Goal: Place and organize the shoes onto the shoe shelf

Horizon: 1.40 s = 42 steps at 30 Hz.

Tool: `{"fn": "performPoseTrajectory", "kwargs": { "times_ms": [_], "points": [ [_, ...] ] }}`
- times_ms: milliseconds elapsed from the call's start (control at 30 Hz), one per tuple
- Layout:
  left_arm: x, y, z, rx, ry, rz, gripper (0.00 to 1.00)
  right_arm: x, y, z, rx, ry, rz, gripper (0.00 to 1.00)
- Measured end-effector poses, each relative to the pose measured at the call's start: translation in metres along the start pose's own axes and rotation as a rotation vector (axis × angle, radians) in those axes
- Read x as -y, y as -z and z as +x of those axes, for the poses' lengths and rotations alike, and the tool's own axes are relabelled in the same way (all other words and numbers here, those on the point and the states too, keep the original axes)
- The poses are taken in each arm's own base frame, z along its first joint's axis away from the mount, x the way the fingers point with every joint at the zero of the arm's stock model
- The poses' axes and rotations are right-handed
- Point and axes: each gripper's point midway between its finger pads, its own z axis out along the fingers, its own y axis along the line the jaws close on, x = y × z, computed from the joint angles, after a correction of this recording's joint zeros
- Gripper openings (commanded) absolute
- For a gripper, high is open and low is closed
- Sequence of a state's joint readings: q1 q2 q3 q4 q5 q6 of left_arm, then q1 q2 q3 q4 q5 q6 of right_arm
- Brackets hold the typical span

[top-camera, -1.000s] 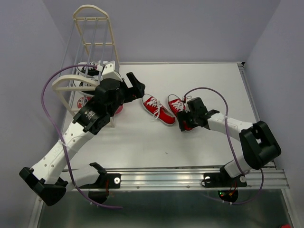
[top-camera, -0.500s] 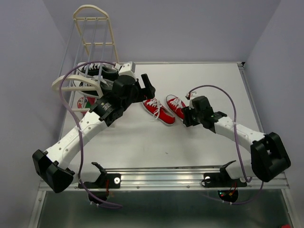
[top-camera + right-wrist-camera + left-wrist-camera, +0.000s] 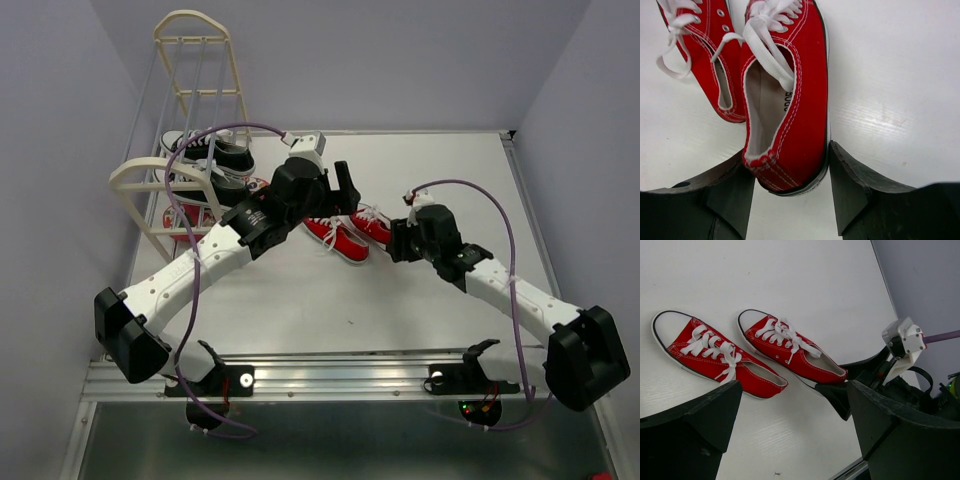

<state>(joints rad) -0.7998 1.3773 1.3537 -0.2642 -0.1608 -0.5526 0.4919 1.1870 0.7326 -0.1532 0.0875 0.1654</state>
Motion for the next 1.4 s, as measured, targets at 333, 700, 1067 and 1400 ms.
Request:
{"fn": "performPoseTrajectory", "kwargs": {
  "times_ms": [333, 700, 1067, 1400],
  "points": [
    [0.002, 0.0, 0.0, 0.005, -0.006, 0.003, 0.99, 0.0, -0.013, 0.052, -0.144, -0.038, -0.006, 0.88],
    [0.001, 0.001, -0.003, 0.014, -0.006, -0.001, 0.99, 0.003, -0.048, 0.082, -0.254, 0.007, 0.003, 0.97],
    [0.001, 0.005, -0.007, 0.029, -0.003, -0.001, 0.99, 0.001, -0.072, 0.065, -0.176, 0.032, -0.002, 0.09],
    [0.003, 0.003, -0.004, 0.016, -0.005, 0.009, 0.99, -0.007, -0.025, 0.016, -0.005, 0.025, -0.049, 0.01]
  ]
}}
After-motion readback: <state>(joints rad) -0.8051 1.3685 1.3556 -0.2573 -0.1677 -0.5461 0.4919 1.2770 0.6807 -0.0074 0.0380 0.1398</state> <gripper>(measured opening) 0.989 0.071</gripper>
